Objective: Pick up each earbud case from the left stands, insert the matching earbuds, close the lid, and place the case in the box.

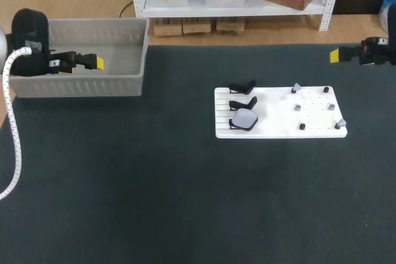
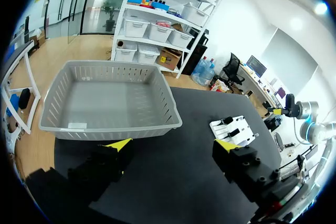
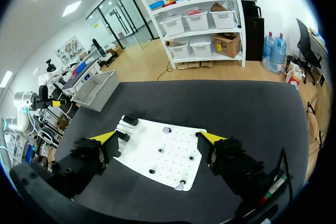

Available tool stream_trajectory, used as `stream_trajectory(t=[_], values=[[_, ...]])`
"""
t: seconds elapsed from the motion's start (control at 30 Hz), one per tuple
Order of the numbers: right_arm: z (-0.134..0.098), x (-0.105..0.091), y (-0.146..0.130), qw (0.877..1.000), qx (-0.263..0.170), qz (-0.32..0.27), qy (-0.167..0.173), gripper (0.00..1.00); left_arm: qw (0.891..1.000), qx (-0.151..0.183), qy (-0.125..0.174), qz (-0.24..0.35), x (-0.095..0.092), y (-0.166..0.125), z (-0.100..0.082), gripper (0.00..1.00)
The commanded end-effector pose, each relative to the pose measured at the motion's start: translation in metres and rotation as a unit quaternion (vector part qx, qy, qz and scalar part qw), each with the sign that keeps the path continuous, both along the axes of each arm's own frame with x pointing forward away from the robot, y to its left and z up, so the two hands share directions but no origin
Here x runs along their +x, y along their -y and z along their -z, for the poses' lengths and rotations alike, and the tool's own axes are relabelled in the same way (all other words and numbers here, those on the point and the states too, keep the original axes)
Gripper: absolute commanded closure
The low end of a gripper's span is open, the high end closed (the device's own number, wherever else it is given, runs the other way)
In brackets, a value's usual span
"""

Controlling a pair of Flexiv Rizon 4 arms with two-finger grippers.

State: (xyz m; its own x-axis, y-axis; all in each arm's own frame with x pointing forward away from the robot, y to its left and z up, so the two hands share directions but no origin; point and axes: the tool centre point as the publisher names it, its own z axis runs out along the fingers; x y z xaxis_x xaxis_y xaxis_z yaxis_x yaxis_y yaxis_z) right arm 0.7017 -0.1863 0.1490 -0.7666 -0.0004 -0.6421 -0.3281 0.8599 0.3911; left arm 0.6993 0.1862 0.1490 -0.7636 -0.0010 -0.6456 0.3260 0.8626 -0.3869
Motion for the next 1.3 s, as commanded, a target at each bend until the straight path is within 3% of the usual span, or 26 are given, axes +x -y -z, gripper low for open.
stream_trajectory(t=[0.03,0.77,0.9,0.97,1.13,1.3], values=[[0.0,0.0,0.0,1.0,-0.001,0.001,0.0,0.0,1.0,0.004,-0.003,-0.002,0.0,0.001,-0.001,0.0],[0.0,0.0,0.0,1.0,-0.001,0.001,0.0,0.0,1.0,0.004,-0.003,-0.002,0.0,0.001,-0.001,0.0],[0.0,0.0,0.0,1.0,-0.001,0.001,0.0,0.0,0.998,-0.043,0.035,0.044,-0.004,0.003,-0.014,0.0],[0.0,0.0,0.0,1.0,-0.001,0.001,0.0,0.0,0.99,-0.066,0.08,0.1,-0.008,0.005,-0.021,0.0],[0.0,0.0,0.0,1.0,-0.001,0.001,0.0,0.0,0.969,-0.081,0.125,0.199,-0.014,0.018,-0.03,0.0],[0.0,0.0,0.0,1.0,-0.001,0.001,0.0,0.0,0.931,-0.09,0.166,0.311,-0.026,0.041,-0.036,0.0]])
